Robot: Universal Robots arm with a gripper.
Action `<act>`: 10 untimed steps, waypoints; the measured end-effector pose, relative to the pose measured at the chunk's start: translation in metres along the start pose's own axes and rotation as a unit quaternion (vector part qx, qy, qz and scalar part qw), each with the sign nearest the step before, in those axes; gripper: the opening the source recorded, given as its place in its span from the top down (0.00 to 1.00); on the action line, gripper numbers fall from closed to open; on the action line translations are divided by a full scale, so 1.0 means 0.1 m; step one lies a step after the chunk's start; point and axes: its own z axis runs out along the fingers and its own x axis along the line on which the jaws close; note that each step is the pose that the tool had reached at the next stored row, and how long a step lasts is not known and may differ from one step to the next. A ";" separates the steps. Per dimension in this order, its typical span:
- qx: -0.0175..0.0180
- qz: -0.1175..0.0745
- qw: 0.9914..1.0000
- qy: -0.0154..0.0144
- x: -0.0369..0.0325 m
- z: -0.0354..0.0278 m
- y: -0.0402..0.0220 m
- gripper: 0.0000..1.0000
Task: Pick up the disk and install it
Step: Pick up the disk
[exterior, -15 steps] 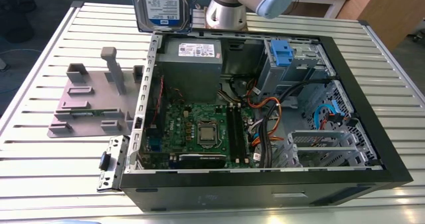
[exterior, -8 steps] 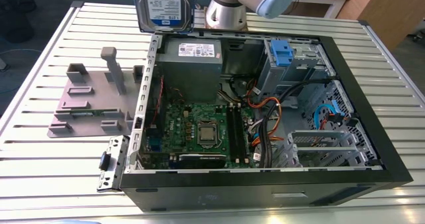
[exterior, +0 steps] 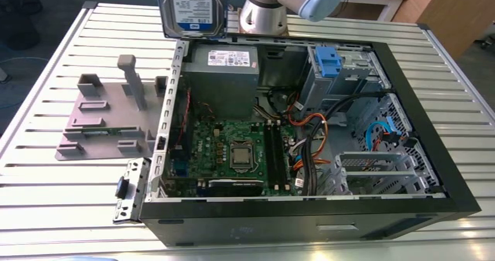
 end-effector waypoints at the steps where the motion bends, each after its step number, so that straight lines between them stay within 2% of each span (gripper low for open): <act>1: 0.000 0.000 1.000 0.000 0.000 0.000 -0.002 0.63; 10: 0.000 0.000 1.000 0.000 0.008 0.004 -0.038 0.63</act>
